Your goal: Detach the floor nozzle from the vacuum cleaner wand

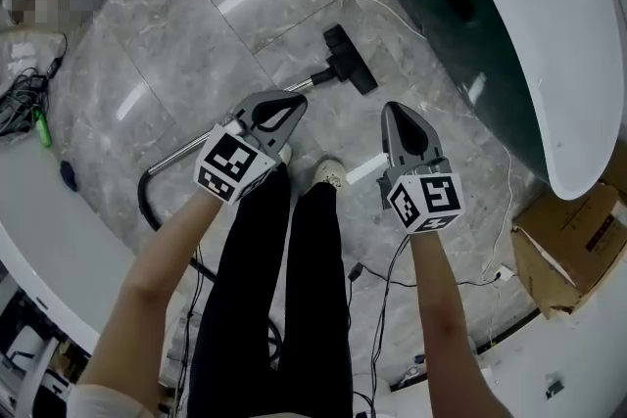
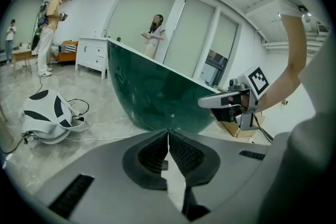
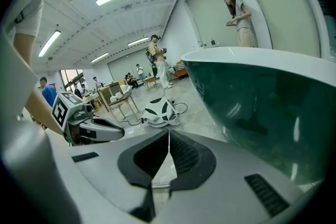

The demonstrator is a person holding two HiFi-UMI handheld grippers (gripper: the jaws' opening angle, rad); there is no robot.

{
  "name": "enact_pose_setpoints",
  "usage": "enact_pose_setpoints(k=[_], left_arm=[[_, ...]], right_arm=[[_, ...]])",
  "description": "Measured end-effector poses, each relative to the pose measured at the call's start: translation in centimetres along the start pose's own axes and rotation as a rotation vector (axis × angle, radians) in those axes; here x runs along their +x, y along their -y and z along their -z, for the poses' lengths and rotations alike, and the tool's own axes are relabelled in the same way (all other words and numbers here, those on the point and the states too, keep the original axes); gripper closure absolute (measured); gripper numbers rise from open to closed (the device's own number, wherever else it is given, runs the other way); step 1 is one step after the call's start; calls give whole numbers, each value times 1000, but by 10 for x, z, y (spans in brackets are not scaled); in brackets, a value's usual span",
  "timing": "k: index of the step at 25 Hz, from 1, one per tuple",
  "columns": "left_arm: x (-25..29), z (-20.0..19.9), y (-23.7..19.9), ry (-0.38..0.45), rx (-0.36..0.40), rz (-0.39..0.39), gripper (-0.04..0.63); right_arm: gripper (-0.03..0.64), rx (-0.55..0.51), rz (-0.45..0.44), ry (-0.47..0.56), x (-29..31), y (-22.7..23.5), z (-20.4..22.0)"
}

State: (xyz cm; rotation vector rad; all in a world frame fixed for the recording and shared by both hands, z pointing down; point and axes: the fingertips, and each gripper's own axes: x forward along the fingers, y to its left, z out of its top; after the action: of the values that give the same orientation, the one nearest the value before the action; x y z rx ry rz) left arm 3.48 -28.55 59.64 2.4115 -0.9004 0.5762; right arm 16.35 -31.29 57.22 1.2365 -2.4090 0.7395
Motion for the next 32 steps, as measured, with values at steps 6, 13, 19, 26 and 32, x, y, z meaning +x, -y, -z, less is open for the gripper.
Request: enact_pose_setpoints(k=[6, 13, 19, 26, 32], left_arm=[[31, 50, -20, -61, 16, 8, 583], [60, 115, -48, -183, 81, 38, 583], [82, 163, -63, -272, 90, 62, 583], [119, 224, -73, -323, -5, 81, 583], [144, 263, -81, -362, 59, 60, 581]], right_arm=[[600, -35, -71, -65, 47, 3, 43], [600, -120, -110, -146, 92, 15, 89], [600, -214, -152, -208, 122, 21, 125], [600, -360, -262, -298, 160, 14, 178], [599, -482, -339, -373, 191, 17, 218]])
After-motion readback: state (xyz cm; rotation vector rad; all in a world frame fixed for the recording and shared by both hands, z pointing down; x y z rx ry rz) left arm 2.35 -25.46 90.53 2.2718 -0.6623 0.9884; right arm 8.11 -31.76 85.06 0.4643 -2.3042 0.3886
